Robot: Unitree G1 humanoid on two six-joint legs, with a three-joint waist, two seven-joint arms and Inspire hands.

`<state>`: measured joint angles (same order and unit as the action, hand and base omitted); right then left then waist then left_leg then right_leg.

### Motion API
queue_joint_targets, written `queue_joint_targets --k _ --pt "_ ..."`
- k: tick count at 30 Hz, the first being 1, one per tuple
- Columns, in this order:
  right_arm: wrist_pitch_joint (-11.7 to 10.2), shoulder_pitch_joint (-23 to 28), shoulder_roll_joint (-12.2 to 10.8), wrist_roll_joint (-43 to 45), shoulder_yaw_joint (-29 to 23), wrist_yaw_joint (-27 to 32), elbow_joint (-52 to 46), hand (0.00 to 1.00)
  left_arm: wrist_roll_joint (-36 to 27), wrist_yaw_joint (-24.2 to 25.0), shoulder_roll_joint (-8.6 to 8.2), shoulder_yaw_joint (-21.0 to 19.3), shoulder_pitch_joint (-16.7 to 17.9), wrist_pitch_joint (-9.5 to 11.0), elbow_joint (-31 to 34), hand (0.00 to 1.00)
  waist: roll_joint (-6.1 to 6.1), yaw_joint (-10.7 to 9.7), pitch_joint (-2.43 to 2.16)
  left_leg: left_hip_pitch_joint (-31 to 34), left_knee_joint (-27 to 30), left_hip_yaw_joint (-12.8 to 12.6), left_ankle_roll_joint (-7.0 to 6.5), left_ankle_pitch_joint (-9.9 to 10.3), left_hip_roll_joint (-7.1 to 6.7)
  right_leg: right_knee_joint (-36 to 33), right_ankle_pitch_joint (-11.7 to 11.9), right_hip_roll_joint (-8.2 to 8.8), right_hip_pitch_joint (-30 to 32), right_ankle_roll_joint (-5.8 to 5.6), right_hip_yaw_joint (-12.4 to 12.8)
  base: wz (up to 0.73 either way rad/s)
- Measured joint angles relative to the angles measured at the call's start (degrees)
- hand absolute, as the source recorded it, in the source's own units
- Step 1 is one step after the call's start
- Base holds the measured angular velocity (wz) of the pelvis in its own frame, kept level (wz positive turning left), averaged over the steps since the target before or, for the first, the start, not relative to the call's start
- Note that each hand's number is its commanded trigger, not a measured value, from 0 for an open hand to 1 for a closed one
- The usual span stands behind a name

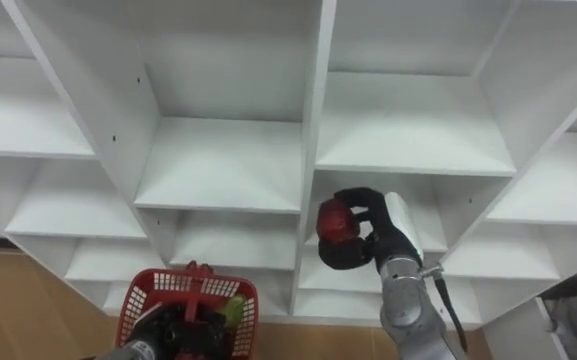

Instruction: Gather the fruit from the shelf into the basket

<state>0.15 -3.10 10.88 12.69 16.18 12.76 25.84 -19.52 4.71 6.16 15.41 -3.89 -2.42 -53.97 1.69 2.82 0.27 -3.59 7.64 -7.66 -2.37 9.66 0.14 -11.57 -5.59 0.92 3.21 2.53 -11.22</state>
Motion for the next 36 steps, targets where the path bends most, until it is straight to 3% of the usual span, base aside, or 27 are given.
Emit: queue_joint_targets --k 5,21,32,36 --pt "0.00 0.08 -0.19 -0.08 -0.09 -1.56 -2.50 1.00 -0.17 0.47 -0.23 -1.63 0.01 -0.06 0.89 1.00 -0.26 -1.41 0.18 -0.17 -0.06 -0.01 0.00 0.11 0.02 0.38 -0.13 -0.09 -0.27 -0.10 0.14 0.00" --pt "1.71 6.81 -1.09 3.01 -2.05 -4.55 -9.56 1.00 -0.25 -0.70 -1.44 -2.32 1.75 -0.17 8.09 1.00 -0.39 -1.29 0.05 -2.39 -0.27 -0.46 0.03 1.07 0.27 0.98 -0.52 -0.72 -2.14 -0.35 1.37 -0.03" --pt "1.99 8.78 -1.67 7.78 -2.05 -11.41 -11.27 1.00 -0.10 -1.49 -1.23 -3.10 2.48 -0.18 9.09 1.00 -0.50 -1.63 -0.31 -3.27 -0.13 -1.80 0.12 1.23 0.49 0.90 -0.52 -1.05 -2.55 -0.32 2.73 -0.06" --pt "3.25 9.01 -2.00 10.90 -1.92 -14.45 -11.27 1.00 -0.06 -1.73 -1.24 -4.10 2.80 -0.21 9.04 1.00 -0.48 -1.32 -0.30 -3.35 -0.13 -2.78 0.12 1.23 0.51 0.88 -0.52 -1.07 -2.19 -0.32 3.20 -0.10"
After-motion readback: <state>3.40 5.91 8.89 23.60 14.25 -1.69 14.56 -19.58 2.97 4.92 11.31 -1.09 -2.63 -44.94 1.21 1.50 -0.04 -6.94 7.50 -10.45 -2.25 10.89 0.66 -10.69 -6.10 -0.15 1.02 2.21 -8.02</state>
